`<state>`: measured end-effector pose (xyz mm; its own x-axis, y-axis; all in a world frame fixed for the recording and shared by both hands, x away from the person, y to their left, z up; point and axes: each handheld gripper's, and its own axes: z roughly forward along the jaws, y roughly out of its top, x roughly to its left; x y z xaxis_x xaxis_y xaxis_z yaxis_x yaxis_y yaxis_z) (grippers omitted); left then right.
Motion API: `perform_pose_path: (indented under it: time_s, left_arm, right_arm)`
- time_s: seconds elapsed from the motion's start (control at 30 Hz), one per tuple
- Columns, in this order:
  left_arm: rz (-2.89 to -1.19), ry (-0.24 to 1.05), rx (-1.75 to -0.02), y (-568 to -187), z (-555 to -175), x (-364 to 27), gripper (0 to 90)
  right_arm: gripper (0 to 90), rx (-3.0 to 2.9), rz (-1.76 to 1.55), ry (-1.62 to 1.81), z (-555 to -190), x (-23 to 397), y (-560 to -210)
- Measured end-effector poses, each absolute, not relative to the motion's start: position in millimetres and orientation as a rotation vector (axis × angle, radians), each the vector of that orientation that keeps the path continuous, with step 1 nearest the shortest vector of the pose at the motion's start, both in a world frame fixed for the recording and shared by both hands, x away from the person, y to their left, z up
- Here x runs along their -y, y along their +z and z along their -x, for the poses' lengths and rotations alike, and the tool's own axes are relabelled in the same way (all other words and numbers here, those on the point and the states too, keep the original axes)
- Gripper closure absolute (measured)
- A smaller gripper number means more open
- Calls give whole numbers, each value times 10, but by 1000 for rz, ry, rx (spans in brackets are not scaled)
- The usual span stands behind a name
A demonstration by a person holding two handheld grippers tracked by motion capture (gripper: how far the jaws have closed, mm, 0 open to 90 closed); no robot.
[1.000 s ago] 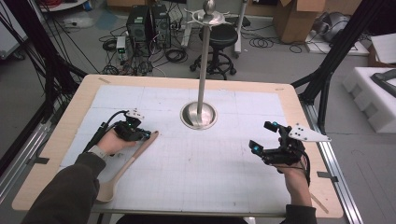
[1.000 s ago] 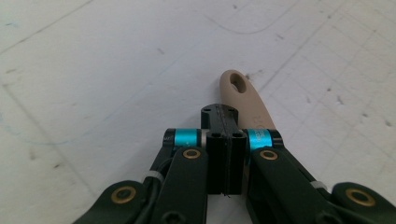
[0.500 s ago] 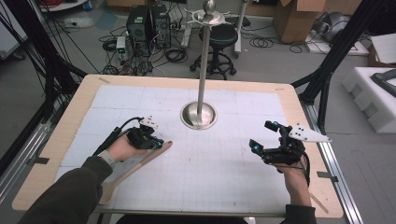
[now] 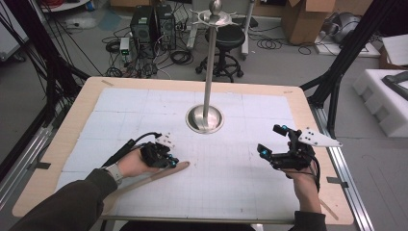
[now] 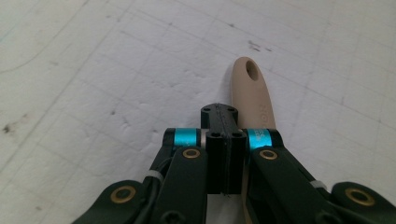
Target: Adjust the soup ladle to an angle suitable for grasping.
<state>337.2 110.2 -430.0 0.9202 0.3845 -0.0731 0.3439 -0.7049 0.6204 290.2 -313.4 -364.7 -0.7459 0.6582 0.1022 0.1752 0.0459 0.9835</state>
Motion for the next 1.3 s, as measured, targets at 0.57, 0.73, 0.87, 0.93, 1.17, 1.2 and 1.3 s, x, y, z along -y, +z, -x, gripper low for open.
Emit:
perform_pose_path:
  time_s: [0.57,0.73,0.87,0.93,1.17,1.2,1.3]
  left_arm:
    - [-2428,103,-469,-4187,-3268,-1144,896]
    - [-2402,120,-472,-4092,-3194,-1250,884]
    - [-2382,135,-464,-4005,-3102,-1353,834]
    - [-2368,129,-441,-3954,-3042,-1415,798]
    - [-2327,94,-372,-3841,-2816,-1560,586]
    - [-2322,87,-361,-3840,-2794,-1567,542]
    - [-2346,77,-308,-3848,-2710,-1601,437]
  right_arm:
    - [12,-1961,-841,1739,-2901,3129,-3652]
    - [12,-1970,-842,1733,-2905,3123,-3658]
    - [12,-1971,-840,1730,-2907,3116,-3662]
    - [12,-1975,-840,1727,-2905,3114,-3662]
    - [12,-1978,-842,1720,-2913,3112,-3670]
    - [12,-1979,-844,1719,-2915,3114,-3673]
    - [12,-1977,-850,1718,-2919,3120,-3676]
